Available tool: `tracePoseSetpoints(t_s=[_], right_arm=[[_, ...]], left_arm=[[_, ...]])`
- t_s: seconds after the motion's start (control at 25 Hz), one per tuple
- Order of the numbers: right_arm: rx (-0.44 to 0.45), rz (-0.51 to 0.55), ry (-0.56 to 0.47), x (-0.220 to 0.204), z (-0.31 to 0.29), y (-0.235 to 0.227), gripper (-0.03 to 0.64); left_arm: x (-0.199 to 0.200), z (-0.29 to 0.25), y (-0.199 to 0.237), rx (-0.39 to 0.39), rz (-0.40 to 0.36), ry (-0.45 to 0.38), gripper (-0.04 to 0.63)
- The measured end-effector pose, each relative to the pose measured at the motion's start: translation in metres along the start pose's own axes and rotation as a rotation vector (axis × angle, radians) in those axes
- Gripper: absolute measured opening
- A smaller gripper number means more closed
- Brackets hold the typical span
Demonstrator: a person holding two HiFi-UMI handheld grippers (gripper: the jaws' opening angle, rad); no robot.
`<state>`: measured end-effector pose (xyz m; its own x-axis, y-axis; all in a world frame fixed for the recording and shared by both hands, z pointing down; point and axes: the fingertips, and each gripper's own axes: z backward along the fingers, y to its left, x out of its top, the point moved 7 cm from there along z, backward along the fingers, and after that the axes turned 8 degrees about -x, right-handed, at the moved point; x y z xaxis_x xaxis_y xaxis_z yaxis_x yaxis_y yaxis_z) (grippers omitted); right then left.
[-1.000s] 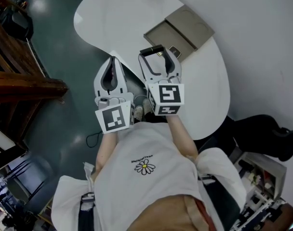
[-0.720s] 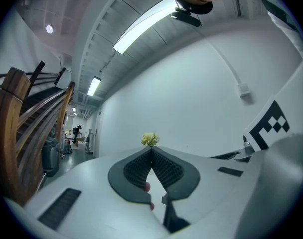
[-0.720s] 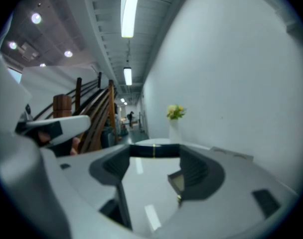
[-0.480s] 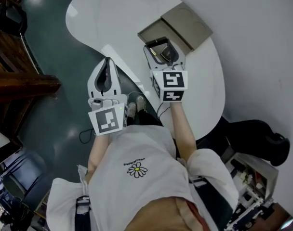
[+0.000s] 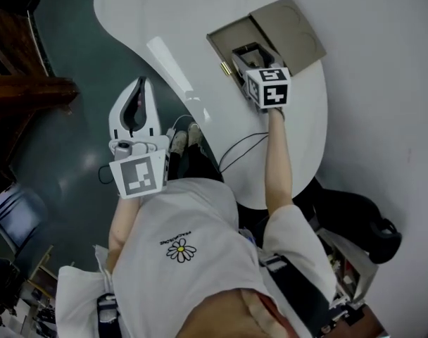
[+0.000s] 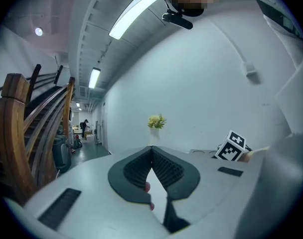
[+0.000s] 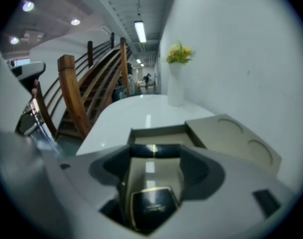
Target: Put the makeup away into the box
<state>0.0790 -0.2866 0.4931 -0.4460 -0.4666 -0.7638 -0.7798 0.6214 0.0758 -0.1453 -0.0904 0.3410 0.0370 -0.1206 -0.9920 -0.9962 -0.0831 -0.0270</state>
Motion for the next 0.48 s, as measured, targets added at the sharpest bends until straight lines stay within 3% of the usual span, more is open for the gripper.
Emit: tracePoseSetpoints(t_s=[0.28, 0.48], right_arm=[[0.077, 0.043, 0.093, -0.022, -0.021, 0.003, 0.311], [0.073, 0.014, 0.109, -0.027, -0.024, 0.002, 0.31]], left_arm=[[-0.013, -0.001, 0.004, 0.017, -0.016, 0.042, 0.02], [-0.016, -0.002, 0.001, 0.011, -0.012, 0.046, 0.02]])
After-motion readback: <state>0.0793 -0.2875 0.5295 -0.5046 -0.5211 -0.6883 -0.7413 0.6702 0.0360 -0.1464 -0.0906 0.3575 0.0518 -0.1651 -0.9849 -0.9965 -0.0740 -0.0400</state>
